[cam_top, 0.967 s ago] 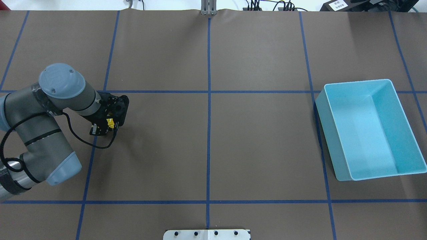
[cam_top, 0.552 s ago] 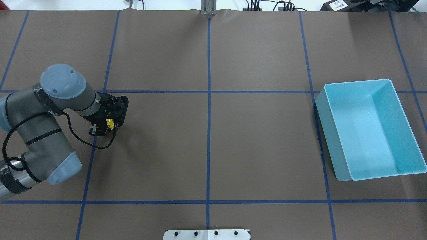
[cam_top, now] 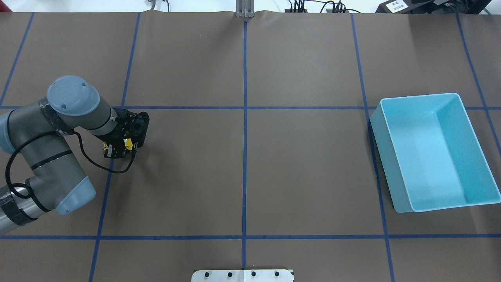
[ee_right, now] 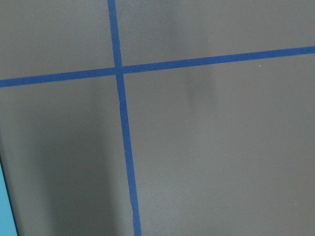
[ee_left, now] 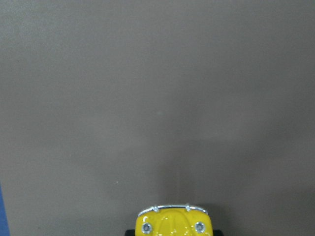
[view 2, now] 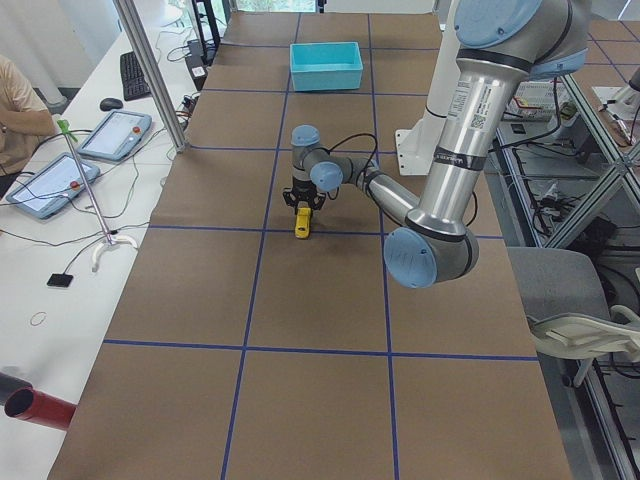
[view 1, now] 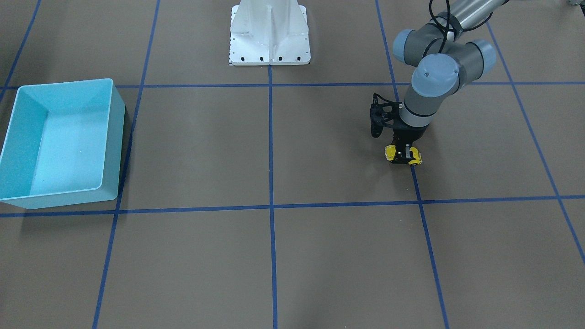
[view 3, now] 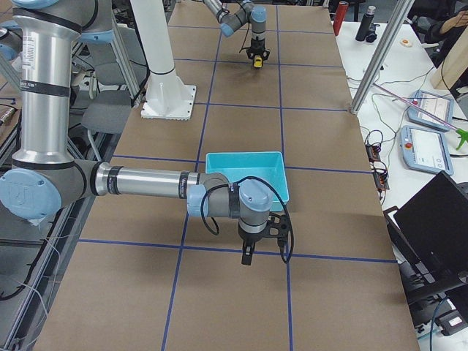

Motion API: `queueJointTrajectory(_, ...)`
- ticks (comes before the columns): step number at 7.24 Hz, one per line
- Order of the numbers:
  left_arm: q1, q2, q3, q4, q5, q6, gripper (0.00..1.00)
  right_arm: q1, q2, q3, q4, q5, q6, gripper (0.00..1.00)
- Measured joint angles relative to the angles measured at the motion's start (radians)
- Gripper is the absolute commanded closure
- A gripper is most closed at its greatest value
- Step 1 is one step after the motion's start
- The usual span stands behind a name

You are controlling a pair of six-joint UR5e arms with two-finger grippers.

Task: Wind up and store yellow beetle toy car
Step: 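Drag the car backward along the table with the left gripper to wind it, then keep pulling the car backward along the table with the left gripper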

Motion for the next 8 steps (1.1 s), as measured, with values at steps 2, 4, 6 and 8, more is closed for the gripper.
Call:
queueJointTrajectory(2,-0.015,0.005,0.012,-0.011,-0.029,0.0,1.0,0.0,0.0,-0.001,0.0,-0.001,0.0,0.0)
queueJointTrajectory(4,-0.026,0.011,0.018,-0.016,-0.045,0.0,1.0,0.0,0.0,-0.002,0.001,-0.001,0.0,0.0)
queueJointTrajectory(6,-0.028,0.022,0.022,-0.033,-0.049,0.001,1.0,0.0,0.0,-0.003,0.001,0.0,0.0,0.0)
queueJointTrajectory(8,-0.034,0.038,0.023,-0.053,-0.054,0.002,1.0,0.0,0.0,-0.004,0.002,0.0,0.0,0.0)
